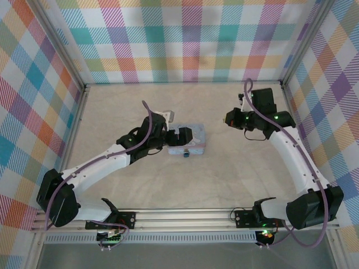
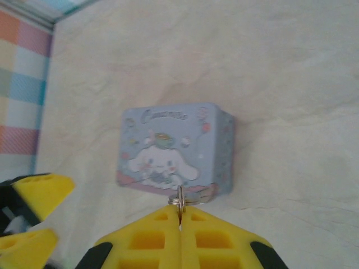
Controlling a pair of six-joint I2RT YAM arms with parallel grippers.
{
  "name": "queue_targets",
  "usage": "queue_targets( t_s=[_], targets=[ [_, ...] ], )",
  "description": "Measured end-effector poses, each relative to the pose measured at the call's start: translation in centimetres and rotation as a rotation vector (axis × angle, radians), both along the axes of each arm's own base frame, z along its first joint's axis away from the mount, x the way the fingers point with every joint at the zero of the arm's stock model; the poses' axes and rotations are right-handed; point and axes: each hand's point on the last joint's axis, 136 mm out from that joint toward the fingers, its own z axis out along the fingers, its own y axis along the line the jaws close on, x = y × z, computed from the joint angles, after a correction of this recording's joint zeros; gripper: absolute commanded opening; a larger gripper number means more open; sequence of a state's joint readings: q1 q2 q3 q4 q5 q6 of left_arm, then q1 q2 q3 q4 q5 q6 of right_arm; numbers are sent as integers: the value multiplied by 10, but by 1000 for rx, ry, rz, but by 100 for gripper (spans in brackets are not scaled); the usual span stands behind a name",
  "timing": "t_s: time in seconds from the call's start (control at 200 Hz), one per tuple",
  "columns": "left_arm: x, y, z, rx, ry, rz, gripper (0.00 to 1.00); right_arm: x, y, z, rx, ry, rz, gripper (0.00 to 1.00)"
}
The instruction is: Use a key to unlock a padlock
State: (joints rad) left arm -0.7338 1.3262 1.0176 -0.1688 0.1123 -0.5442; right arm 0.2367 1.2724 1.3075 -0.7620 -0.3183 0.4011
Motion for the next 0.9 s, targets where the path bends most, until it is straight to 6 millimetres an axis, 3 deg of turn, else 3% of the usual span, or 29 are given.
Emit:
queue_targets(
  t_s=[0.205, 0.37, 0.57, 0.9],
  targets=[
    [-2, -15, 38, -60, -100, -117, 87, -16, 24, 45, 127, -23, 124, 0],
    [-11, -25, 69, -117, -173, -246, 74, -34, 44, 68, 201, -13, 226, 0],
    [-29, -41, 109, -203, -283, -420, 70, -55, 62, 78, 270, 21, 329, 0],
    [-49, -52, 124, -244, -327, -576, 61, -75, 82, 89, 361, 68, 430, 0]
  ],
)
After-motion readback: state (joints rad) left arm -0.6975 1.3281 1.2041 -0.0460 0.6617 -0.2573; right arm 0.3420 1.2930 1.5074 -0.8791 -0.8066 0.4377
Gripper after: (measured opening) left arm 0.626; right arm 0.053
